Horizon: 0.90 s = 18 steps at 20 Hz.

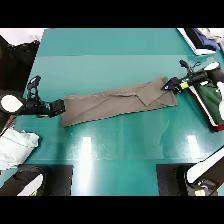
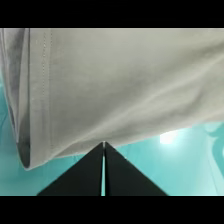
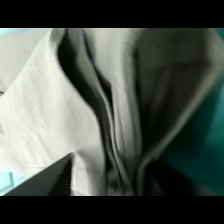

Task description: Fold the shirts.

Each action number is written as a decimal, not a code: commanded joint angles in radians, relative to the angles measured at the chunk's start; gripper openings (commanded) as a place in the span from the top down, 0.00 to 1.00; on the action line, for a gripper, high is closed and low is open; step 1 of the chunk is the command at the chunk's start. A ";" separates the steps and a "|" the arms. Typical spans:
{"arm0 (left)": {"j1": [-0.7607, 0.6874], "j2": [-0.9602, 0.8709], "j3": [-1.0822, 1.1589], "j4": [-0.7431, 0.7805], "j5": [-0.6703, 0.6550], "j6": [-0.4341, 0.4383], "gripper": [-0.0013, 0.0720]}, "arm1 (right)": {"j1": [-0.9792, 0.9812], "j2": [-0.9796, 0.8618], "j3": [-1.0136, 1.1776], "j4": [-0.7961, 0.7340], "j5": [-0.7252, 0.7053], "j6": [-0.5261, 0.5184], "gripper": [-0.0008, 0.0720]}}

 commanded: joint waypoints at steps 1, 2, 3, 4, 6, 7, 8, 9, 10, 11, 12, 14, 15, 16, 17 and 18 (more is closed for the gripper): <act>0.001 -0.001 0.001 -0.005 -0.018 0.030 0.95 | 0.037 -0.014 0.015 -0.001 0.017 -0.002 0.57; 0.001 -0.001 0.001 -0.007 -0.018 0.032 0.95 | 0.040 -0.014 0.016 -0.001 0.022 -0.018 0.78; 0.001 -0.001 0.001 -0.014 -0.016 0.032 0.95 | 0.040 -0.013 0.016 0.000 0.039 -0.041 0.95; 0.001 -0.001 0.001 -0.032 -0.013 0.033 0.95 | 0.040 -0.010 0.015 0.001 0.058 -0.054 0.95; -0.006 -0.006 0.001 -0.085 0.017 0.054 0.95 | 0.037 0.015 0.015 0.000 0.087 -0.053 0.95; -0.028 -0.008 0.001 -0.093 0.049 0.056 0.95 | 0.037 0.040 0.015 0.000 0.105 -0.053 0.95; -0.064 -0.008 0.001 -0.095 0.098 0.055 0.95 | 0.037 0.068 0.014 0.000 0.122 -0.052 0.95; -0.106 -0.013 0.002 -0.104 0.154 0.054 0.95 | 0.037 0.101 0.015 0.000 0.141 -0.049 0.95; -0.147 -0.032 0.010 -0.117 0.193 0.054 0.95 | 0.037 0.142 0.014 -0.001 0.158 -0.040 0.95; -0.193 -0.069 0.032 -0.121 0.212 0.054 0.95 | 0.037 0.185 0.014 0.000 0.165 -0.020 0.95; -0.235 -0.116 0.063 -0.122 0.224 0.054 0.95 | 0.037 0.226 0.012 -0.001 0.166 0.002 0.95; -0.321 -0.250 0.160 -0.122 0.240 0.055 0.95 | 0.037 0.316 -0.015 0.000 0.162 0.074 0.95; -0.364 -0.332 0.225 -0.122 0.244 0.056 0.95 | 0.039 0.365 -0.046 0.000 0.163 0.103 0.95; -0.403 -0.412 0.291 -0.127 0.246 0.064 0.95 | 0.042 0.411 -0.085 0.001 0.162 0.114 0.95; -0.443 -0.500 0.366 -0.140 0.243 0.082 0.95 | 0.050 0.459 -0.129 0.007 0.160 0.119 0.95; -0.477 -0.580 0.439 -0.167 0.234 0.104 0.95 | 0.059 0.507 -0.171 0.007 0.151 0.125 0.95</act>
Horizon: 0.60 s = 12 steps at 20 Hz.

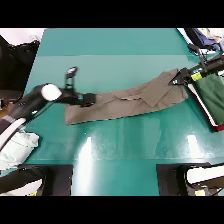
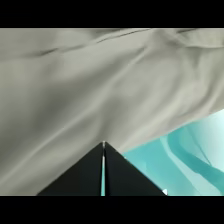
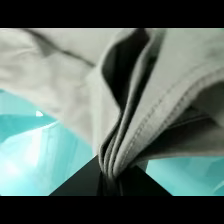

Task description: Fold the shirts.

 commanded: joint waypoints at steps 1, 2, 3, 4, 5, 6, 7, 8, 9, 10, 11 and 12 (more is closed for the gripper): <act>-0.140 -0.277 0.242 -0.068 0.004 0.067 0.95 | 0.025 0.167 -0.121 0.007 -0.018 0.064 0.95; -0.171 -0.345 0.312 -0.084 -0.008 0.090 0.95 | 0.041 0.211 -0.153 0.007 -0.041 0.077 0.95; -0.198 -0.406 0.378 -0.085 -0.018 0.098 0.95 | 0.059 0.246 -0.170 0.007 -0.060 0.091 0.95; -0.217 -0.452 0.430 -0.085 -0.028 0.102 0.95 | 0.079 0.279 -0.177 0.007 -0.081 0.103 0.95; -0.229 -0.492 0.478 -0.085 -0.042 0.101 0.95 | 0.100 0.301 -0.169 0.007 -0.092 0.112 0.95; -0.231 -0.519 0.508 -0.087 -0.058 0.101 0.95 | 0.126 0.319 -0.151 0.006 -0.105 0.130 0.95; -0.231 -0.538 0.527 -0.087 -0.080 0.101 0.95 | 0.154 0.332 -0.127 0.006 -0.110 0.145 0.95; -0.231 -0.542 0.530 -0.081 -0.094 0.101 0.95 | 0.179 0.340 -0.102 0.005 -0.108 0.150 0.95; -0.230 -0.542 0.530 -0.067 -0.105 0.101 0.95 | 0.206 0.342 -0.072 0.004 -0.108 0.166 0.95; -0.228 -0.541 0.530 -0.055 -0.111 0.102 0.95 | 0.234 0.340 -0.045 0.003 -0.109 0.181 0.95; -0.224 -0.540 0.530 -0.051 -0.118 0.102 0.95 | 0.265 0.340 -0.025 -0.002 -0.119 0.184 0.95; -0.219 -0.537 0.532 -0.050 -0.132 0.102 0.95 | 0.290 0.338 -0.010 -0.003 -0.130 0.187 0.95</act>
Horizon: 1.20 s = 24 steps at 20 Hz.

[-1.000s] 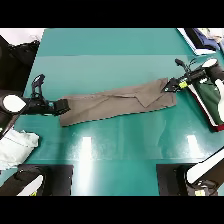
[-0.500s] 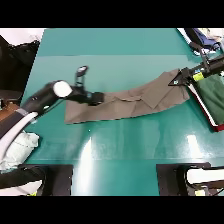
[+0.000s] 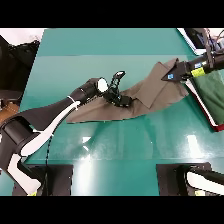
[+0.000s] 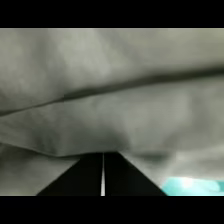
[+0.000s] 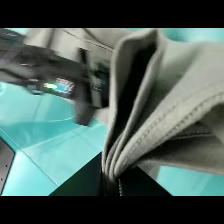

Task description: Fold the shirts.

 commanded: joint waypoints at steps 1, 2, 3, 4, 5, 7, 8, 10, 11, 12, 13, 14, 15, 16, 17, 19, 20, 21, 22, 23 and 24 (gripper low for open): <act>0.010 -0.016 0.029 0.011 -0.053 0.005 0.95 | 0.097 0.013 0.060 -0.006 -0.041 0.041 0.95; 0.023 -0.005 0.029 0.010 -0.059 0.005 0.95 | 0.116 0.014 0.060 -0.005 -0.060 0.049 0.95; 0.040 0.013 0.029 0.014 -0.064 0.005 0.95 | 0.138 0.013 0.060 -0.005 -0.071 0.055 0.95; 0.058 0.034 0.029 0.023 -0.064 0.005 0.95 | 0.154 0.009 0.060 -0.005 -0.077 0.059 0.95; 0.077 0.066 0.029 0.042 -0.066 0.005 0.95 | 0.170 0.003 0.060 -0.004 -0.085 0.064 0.95; 0.116 0.132 0.029 0.102 -0.092 0.008 0.95 | 0.209 -0.009 0.060 -0.004 -0.113 0.074 0.95; 0.137 0.165 0.029 0.137 -0.115 0.014 0.95 | 0.231 -0.016 0.060 -0.004 -0.132 0.078 0.95; 0.187 0.245 0.029 0.228 -0.164 0.015 0.95 | 0.290 -0.032 0.060 -0.003 -0.179 0.078 0.95; 0.214 0.285 0.029 0.269 -0.186 0.016 0.95 | 0.321 -0.042 0.060 -0.002 -0.208 0.078 0.95; 0.249 0.330 0.029 0.300 -0.209 0.016 0.95 | 0.354 -0.053 0.060 0.003 -0.244 0.078 0.95; 0.283 0.372 0.029 0.321 -0.231 0.016 0.95 | 0.385 -0.064 0.060 0.004 -0.280 0.078 0.95; 0.322 0.419 0.029 0.334 -0.254 0.029 0.95 | 0.415 -0.079 0.061 0.004 -0.314 0.078 0.95; 0.357 0.462 0.029 0.345 -0.274 0.039 0.95 | 0.446 -0.093 0.061 0.005 -0.356 0.078 0.95; 0.393 0.505 0.029 0.356 -0.294 0.039 0.95 | 0.473 -0.108 0.061 0.004 -0.401 0.078 0.95; 0.425 0.544 0.029 0.368 -0.314 0.039 0.95 | 0.498 -0.124 0.061 0.005 -0.442 0.078 0.95; 0.479 0.610 0.029 0.398 -0.352 0.039 0.95 | 0.546 -0.164 0.061 0.005 -0.511 0.078 0.95; 0.497 0.639 0.029 0.421 -0.371 0.039 0.95 | 0.568 -0.188 0.061 0.003 -0.543 0.077 0.95; 0.509 0.657 0.029 0.445 -0.388 0.039 0.95 | 0.586 -0.212 0.061 0.004 -0.573 0.077 0.95; 0.512 0.672 0.029 0.475 -0.404 0.039 0.95 | 0.603 -0.238 0.060 0.002 -0.611 0.076 0.95; 0.512 0.681 0.028 0.499 -0.420 0.039 0.95 | 0.616 -0.261 0.061 0.003 -0.645 0.076 0.95; 0.512 0.686 0.028 0.509 -0.438 0.040 0.95 | 0.630 -0.286 0.060 0.004 -0.679 0.069 0.95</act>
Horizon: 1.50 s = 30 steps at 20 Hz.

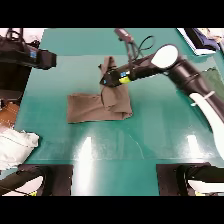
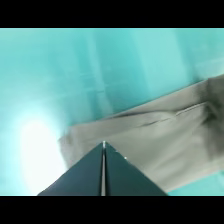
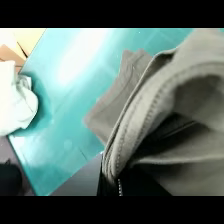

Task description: Fold the shirts.

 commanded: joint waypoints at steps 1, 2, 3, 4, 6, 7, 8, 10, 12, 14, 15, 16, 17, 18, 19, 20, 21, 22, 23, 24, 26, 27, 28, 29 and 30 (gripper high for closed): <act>0.026 0.046 0.000 0.079 -0.075 0.009 0.95 | 0.059 -0.083 0.001 0.000 -0.146 -0.010 0.95; 0.026 0.046 0.000 0.079 -0.088 0.023 0.95 | 0.071 -0.105 0.001 0.000 -0.162 -0.010 0.95; 0.026 0.045 0.000 0.079 -0.092 0.027 0.95 | 0.082 -0.123 0.001 0.000 -0.166 -0.010 0.95; 0.026 0.045 0.000 0.079 -0.093 0.027 0.95 | 0.092 -0.143 0.000 0.000 -0.165 -0.010 0.95; 0.026 0.045 0.000 0.079 -0.094 0.027 0.95 | 0.113 -0.174 0.000 0.000 -0.179 -0.024 0.95; 0.026 0.045 0.000 0.079 -0.094 0.027 0.95 | 0.126 -0.186 0.001 0.001 -0.201 -0.037 0.95; 0.026 0.045 0.000 0.079 -0.095 0.027 0.95 | 0.142 -0.198 0.001 0.001 -0.237 -0.042 0.95; 0.026 0.045 0.000 0.079 -0.099 0.026 0.95 | 0.177 -0.219 0.001 0.098 -0.308 -0.161 0.78; 0.026 0.045 0.000 0.076 -0.101 0.026 0.95 | 0.208 -0.243 0.001 0.307 -0.346 -0.315 0.50; 0.026 0.045 0.000 0.075 -0.109 0.026 0.95 | 0.230 -0.260 0.001 0.476 -0.336 -0.451 0.43; 0.026 0.045 0.000 0.075 -0.110 0.026 0.95 | 0.236 -0.261 0.001 0.528 -0.311 -0.502 0.31; 0.026 0.045 0.000 0.075 -0.113 0.026 0.95 | 0.234 -0.261 0.009 0.544 -0.272 -0.528 0.23; 0.026 0.045 0.000 0.075 -0.119 0.026 0.95 | 0.221 -0.259 0.027 0.533 -0.205 -0.529 0.22; 0.026 0.045 0.000 0.070 -0.126 0.026 0.95 | 0.199 -0.252 0.041 0.517 -0.137 -0.525 0.22; 0.026 0.045 0.000 0.067 -0.143 0.026 0.95 | 0.164 -0.237 0.043 0.490 -0.075 -0.502 0.23; 0.026 0.045 0.000 0.068 -0.163 0.026 0.95 | 0.123 -0.222 0.042 0.443 -0.021 -0.461 0.23; 0.026 0.045 0.000 0.068 -0.180 0.026 0.95 | 0.073 -0.207 0.041 0.367 0.043 -0.415 0.24; 0.026 0.045 0.000 0.068 -0.193 0.026 0.95 | 0.025 -0.193 0.041 0.275 0.101 -0.360 0.24; 0.026 0.045 0.000 0.068 -0.203 0.026 0.95 | -0.029 -0.180 0.041 0.172 0.167 -0.309 0.24; 0.026 0.045 0.000 0.068 -0.206 0.026 0.95 | -0.080 -0.167 0.036 0.084 0.226 -0.269 0.24; 0.026 0.045 0.000 0.068 -0.204 0.026 0.95 | -0.190 -0.114 -0.043 0.005 0.271 -0.239 0.24; 0.026 0.045 0.000 0.067 -0.198 0.026 0.95 | -0.251 -0.080 -0.106 0.007 0.270 -0.236 0.24; 0.026 0.045 0.000 0.067 -0.190 0.026 0.95 | -0.307 -0.046 -0.171 0.007 0.260 -0.228 0.24; 0.026 0.045 0.000 0.067 -0.187 0.026 0.95 | -0.356 -0.013 -0.237 0.010 0.237 -0.217 0.24; 0.026 0.045 0.000 0.067 -0.184 0.026 0.95 | -0.404 0.018 -0.311 0.031 0.207 -0.216 0.23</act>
